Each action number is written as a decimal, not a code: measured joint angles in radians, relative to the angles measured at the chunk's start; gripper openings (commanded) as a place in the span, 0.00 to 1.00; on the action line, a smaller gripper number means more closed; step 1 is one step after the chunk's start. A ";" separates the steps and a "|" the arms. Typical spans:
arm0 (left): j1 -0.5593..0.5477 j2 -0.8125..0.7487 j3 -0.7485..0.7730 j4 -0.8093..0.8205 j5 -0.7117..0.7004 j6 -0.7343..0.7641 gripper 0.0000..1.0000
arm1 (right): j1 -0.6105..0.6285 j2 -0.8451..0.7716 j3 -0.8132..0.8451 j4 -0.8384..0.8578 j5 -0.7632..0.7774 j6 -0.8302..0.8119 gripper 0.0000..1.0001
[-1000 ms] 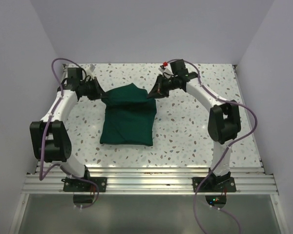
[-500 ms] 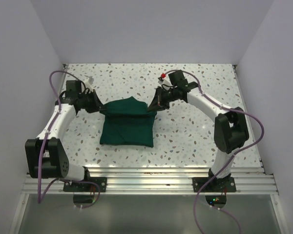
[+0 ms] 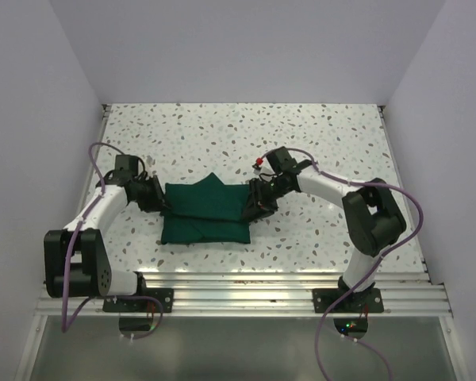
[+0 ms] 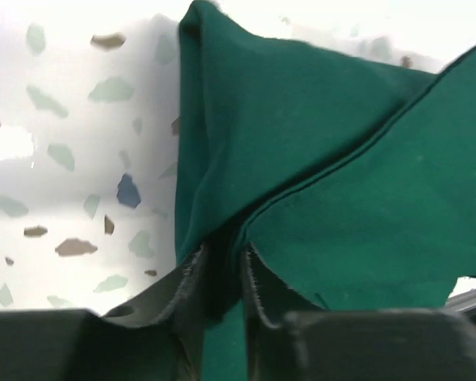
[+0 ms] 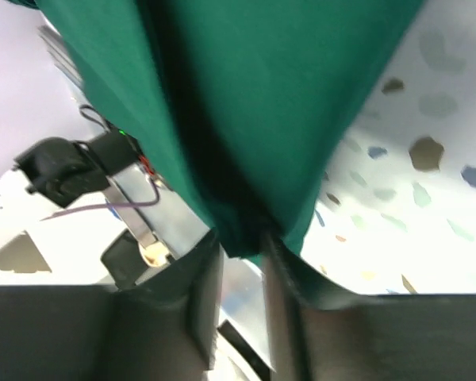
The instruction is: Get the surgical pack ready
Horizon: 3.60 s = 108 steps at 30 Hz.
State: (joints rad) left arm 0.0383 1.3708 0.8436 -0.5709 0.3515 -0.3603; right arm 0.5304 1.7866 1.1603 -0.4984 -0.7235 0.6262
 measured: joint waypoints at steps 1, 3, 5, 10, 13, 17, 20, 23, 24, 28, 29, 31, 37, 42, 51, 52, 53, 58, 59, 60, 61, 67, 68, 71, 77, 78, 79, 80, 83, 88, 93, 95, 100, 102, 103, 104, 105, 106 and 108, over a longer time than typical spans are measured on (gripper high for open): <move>0.000 0.000 -0.011 -0.006 -0.011 -0.005 0.30 | 0.001 0.000 -0.002 -0.018 0.002 -0.012 0.44; 0.000 0.000 -0.023 -0.016 -0.027 -0.011 0.47 | 0.001 0.000 0.015 -0.060 0.018 -0.054 0.57; 0.001 -0.005 -0.024 -0.023 -0.047 -0.011 0.57 | 0.001 0.000 0.070 -0.105 0.049 -0.102 0.63; 0.002 -0.066 -0.024 -0.053 -0.092 -0.013 0.67 | 0.000 0.035 0.332 -0.159 0.101 -0.201 0.73; 0.002 -0.098 -0.014 -0.070 -0.110 -0.011 0.69 | 0.000 0.106 0.507 -0.159 0.106 -0.235 0.77; 0.002 -0.120 -0.001 -0.089 -0.126 -0.009 0.70 | 0.000 0.226 0.637 -0.145 0.084 -0.260 0.80; 0.002 -0.151 -0.002 -0.108 -0.135 -0.010 0.70 | 0.000 0.339 0.680 -0.117 0.052 -0.272 0.80; 0.002 -0.219 -0.021 -0.110 -0.150 -0.011 0.69 | 0.002 0.436 0.680 -0.106 0.017 -0.272 0.79; 0.002 -0.241 -0.026 -0.118 -0.154 -0.011 0.69 | 0.002 0.461 0.680 -0.100 0.008 -0.272 0.79; 0.002 -0.272 -0.027 -0.133 -0.174 -0.013 0.69 | 0.016 0.547 0.711 -0.063 -0.037 -0.261 0.76; 0.002 -0.272 -0.027 -0.136 -0.177 -0.013 0.69 | 0.019 0.554 0.722 -0.047 -0.046 -0.248 0.75; 0.002 -0.272 -0.027 -0.138 -0.182 -0.013 0.69 | 0.026 0.568 0.745 -0.008 -0.062 -0.221 0.73; 0.003 -0.272 -0.028 -0.145 -0.194 -0.013 0.69 | 0.048 0.607 0.814 0.072 -0.104 -0.151 0.63; 0.003 -0.272 -0.029 -0.145 -0.200 -0.013 0.69 | 0.059 0.617 0.834 0.088 -0.119 -0.116 0.24; 0.008 -0.270 -0.029 -0.151 -0.251 -0.029 0.70 | 0.065 0.568 0.769 0.090 -0.147 -0.072 0.00; 0.011 -0.267 -0.024 -0.158 -0.266 -0.034 0.70 | 0.071 0.540 0.743 0.080 -0.154 -0.072 0.00; 0.014 -0.261 -0.016 -0.163 -0.282 -0.041 0.70 | 0.080 0.507 0.720 0.064 -0.159 -0.072 0.00; 0.037 -0.204 0.064 -0.172 -0.346 -0.048 0.68 | 0.200 0.236 0.504 0.045 -0.158 -0.074 0.32; 0.042 -0.192 0.084 -0.171 -0.351 -0.048 0.68 | 0.240 0.165 0.440 0.045 -0.158 -0.064 0.39; 0.047 -0.182 0.102 -0.168 -0.352 -0.048 0.67 | 0.279 0.099 0.379 0.051 -0.159 -0.061 0.43; 0.049 -0.173 0.119 -0.166 -0.346 -0.048 0.64 | 0.323 0.036 0.312 0.064 -0.158 -0.056 0.50; 0.054 -0.124 0.165 -0.105 -0.155 -0.039 0.43 | 0.397 -0.140 0.064 0.005 -0.138 -0.058 0.62; 0.054 -0.123 0.160 -0.087 -0.106 -0.039 0.41 | 0.367 -0.140 0.060 -0.013 -0.129 -0.064 0.62; 0.054 -0.126 0.124 -0.009 0.058 -0.044 0.30 | 0.212 -0.140 0.061 -0.006 -0.114 -0.064 0.58; 0.053 -0.111 0.013 0.065 0.253 -0.051 0.22 | 0.023 0.000 0.208 0.038 -0.116 -0.037 0.31; 0.053 -0.098 0.002 0.063 0.261 -0.052 0.20 | 0.026 0.031 0.227 0.053 -0.120 -0.033 0.29; 0.053 -0.084 -0.003 0.054 0.257 -0.053 0.20 | 0.031 0.057 0.234 0.061 -0.124 -0.029 0.27; 0.053 -0.068 -0.004 0.042 0.241 -0.056 0.20 | 0.037 0.073 0.234 0.057 -0.123 -0.025 0.26; 0.053 -0.061 -0.004 -0.007 0.137 -0.076 0.25 | 0.045 0.074 0.215 0.018 -0.087 -0.033 0.13; 0.053 -0.135 -0.003 -0.080 -0.098 -0.127 0.38 | 0.013 -0.024 0.130 -0.086 0.076 -0.070 0.24; 0.053 -0.126 0.003 -0.127 -0.240 -0.201 0.36 | -0.022 -0.151 0.024 -0.159 0.243 -0.092 0.26; 0.053 -0.074 -0.006 -0.128 -0.253 -0.230 0.29 | -0.021 -0.166 -0.018 -0.166 0.274 -0.092 0.26; 0.045 0.065 -0.072 -0.118 -0.195 -0.277 0.10 | -0.015 -0.092 -0.074 -0.156 0.284 -0.071 0.26; 0.026 0.093 -0.078 -0.118 -0.180 -0.284 0.07 | -0.014 -0.042 -0.074 -0.127 0.272 -0.058 0.26; 0.008 0.098 -0.078 -0.116 -0.173 -0.288 0.07 | -0.014 -0.014 -0.069 -0.116 0.260 -0.049 0.26; -0.020 0.098 -0.077 -0.111 -0.169 -0.293 0.07 | -0.014 0.015 -0.058 -0.108 0.247 -0.042 0.26; -0.039 0.098 -0.076 -0.109 -0.166 -0.295 0.07 | -0.014 0.045 -0.040 -0.099 0.233 -0.031 0.26; -0.065 0.099 -0.076 -0.108 -0.160 -0.304 0.07 | -0.014 0.074 -0.019 -0.086 0.218 -0.021 0.26; -0.122 0.108 -0.075 -0.093 -0.136 -0.326 0.07 | -0.013 0.131 0.040 -0.070 0.190 -0.007 0.27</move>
State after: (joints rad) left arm -0.0837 1.4788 0.7685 -0.6643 0.2153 -0.6865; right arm 0.5171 1.9179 1.2007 -0.5686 -0.5335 0.6193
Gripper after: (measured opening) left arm 0.068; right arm 0.259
